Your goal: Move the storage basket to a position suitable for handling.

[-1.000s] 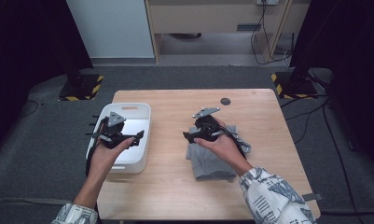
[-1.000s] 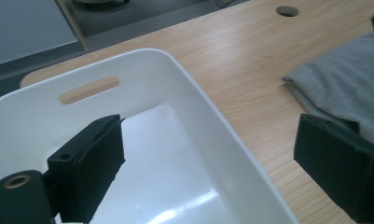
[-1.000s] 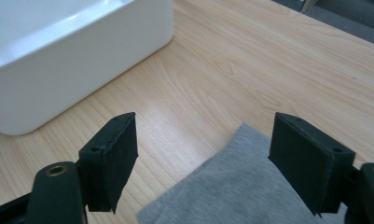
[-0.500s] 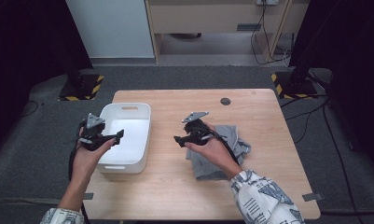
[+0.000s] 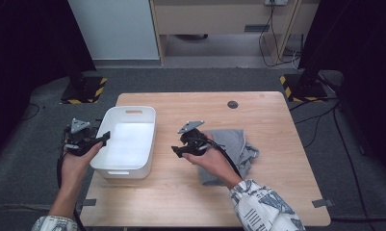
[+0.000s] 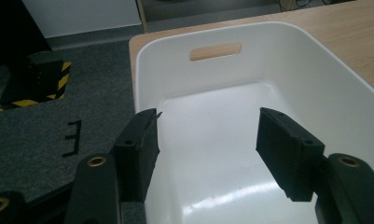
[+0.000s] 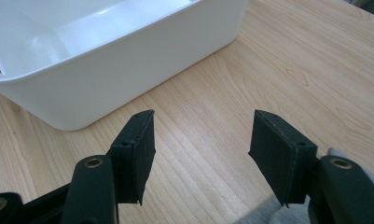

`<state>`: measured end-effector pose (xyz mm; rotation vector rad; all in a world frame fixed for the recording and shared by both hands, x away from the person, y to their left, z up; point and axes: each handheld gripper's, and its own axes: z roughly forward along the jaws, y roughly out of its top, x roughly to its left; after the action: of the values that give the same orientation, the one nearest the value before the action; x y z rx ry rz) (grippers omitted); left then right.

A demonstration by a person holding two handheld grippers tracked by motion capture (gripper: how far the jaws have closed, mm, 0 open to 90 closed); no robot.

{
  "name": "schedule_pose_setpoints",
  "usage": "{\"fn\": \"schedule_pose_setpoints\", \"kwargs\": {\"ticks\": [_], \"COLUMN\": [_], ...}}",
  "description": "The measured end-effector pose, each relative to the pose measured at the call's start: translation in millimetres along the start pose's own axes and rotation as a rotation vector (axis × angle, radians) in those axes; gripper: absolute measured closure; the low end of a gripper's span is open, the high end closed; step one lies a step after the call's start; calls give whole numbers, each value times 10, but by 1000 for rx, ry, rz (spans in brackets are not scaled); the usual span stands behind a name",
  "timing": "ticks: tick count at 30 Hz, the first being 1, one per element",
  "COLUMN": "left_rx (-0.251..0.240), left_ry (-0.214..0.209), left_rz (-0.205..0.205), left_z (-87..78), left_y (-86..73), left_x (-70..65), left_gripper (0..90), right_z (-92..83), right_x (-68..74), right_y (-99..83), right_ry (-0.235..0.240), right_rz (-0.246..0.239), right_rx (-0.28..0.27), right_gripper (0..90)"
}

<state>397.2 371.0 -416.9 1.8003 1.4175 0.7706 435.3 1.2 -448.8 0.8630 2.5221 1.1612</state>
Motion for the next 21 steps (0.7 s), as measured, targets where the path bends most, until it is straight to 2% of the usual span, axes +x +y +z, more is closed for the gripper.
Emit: {"fn": "schedule_pose_setpoints", "kwargs": {"ticks": [4,8,13,21], "left_rx": [4,9,19,38], "left_ry": [21,29,22,8], "left_rz": [-31,-41,-43,-34], "left_z": [4,5,34,62], "left_y": [-48,-113,-166,-242], "left_x": [94,144,164,167], "left_gripper": [400,426,445,540], "right_z": [-12,-53,-81,-41], "right_x": [16,14,5,37], "right_y": [-14,-20,-23,-24], "right_ry": [-7,-9,-10,-1], "right_rz": [-10,-12,-8,-11], "right_rx": [5,7,-3,-1], "right_gripper": [402,402,401,404]}}
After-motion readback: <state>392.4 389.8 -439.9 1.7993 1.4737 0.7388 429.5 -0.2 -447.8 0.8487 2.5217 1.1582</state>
